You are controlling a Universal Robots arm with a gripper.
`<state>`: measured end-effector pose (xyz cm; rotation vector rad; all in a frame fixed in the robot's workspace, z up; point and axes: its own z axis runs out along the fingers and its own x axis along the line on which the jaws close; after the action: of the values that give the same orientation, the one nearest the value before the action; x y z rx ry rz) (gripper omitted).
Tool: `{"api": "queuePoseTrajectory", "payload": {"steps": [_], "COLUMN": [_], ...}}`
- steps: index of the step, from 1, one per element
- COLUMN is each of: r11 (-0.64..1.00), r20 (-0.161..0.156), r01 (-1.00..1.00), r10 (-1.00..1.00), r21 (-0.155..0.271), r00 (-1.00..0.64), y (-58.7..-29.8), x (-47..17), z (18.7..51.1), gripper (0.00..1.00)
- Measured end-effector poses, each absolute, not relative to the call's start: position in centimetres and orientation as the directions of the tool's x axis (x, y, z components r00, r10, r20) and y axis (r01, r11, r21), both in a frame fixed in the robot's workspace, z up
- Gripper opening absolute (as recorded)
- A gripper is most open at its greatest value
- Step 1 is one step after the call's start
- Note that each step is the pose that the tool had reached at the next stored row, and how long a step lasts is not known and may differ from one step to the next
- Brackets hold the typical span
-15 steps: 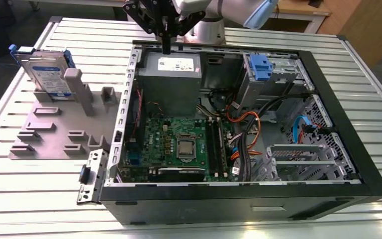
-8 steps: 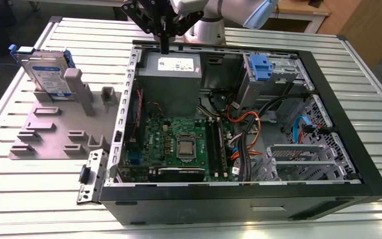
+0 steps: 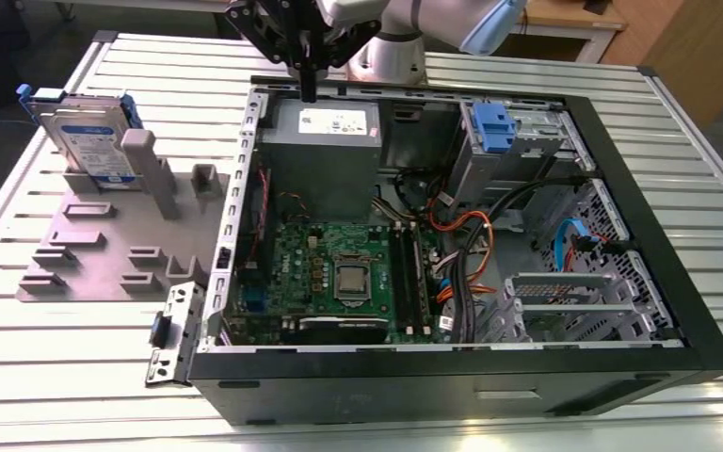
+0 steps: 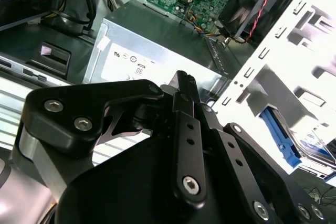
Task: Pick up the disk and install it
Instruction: 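Reach for the disk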
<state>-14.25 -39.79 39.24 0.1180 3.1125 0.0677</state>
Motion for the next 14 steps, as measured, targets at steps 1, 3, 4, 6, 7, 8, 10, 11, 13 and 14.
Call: {"api": "queuePoseTrajectory", "payload": {"steps": [1,3,4,6,7,8,10,11,13,14], "r11": [0.996,0.996,0.996,0.996,0.996,0.996,0.996,0.996,0.996,0.996], "r20": [-0.024,-0.024,-0.024,-0.024,-0.024,-0.024,-0.024,-0.024,-0.024,-0.024], "r01": [0.075,0.075,0.075,0.075,0.075,0.075,0.075,0.075,0.075,0.075], "r10": [0.076,0.076,0.076,0.076,0.076,0.076,0.076,0.076,0.076,0.076], "r21": [0.044,0.044,0.044,0.044,0.044,0.044,0.044,0.044,0.044,0.044], "r00": [-0.997,-0.997,-0.997,-0.997,-0.997,-0.997,-0.997,-0.997,-0.997,-0.997], "y": [-39.8,-39.8,-39.8,-39.8,-39.8,-39.8,-39.8,-39.7,-39.7,-39.7], "x": [-14.3,-14.5,-14.6,-14.7,-14.8,-14.9,-15.1,-15.2,-15.3,-15.4], "z": [39.2,39.2,39.2,39.2,39.2,39.2,39.2,39.2,39.2,39.2], "gripper": [0.11,0.11,0.11,0.11,0.11,0.11,0.11,0.11,0.11,0.11]}}
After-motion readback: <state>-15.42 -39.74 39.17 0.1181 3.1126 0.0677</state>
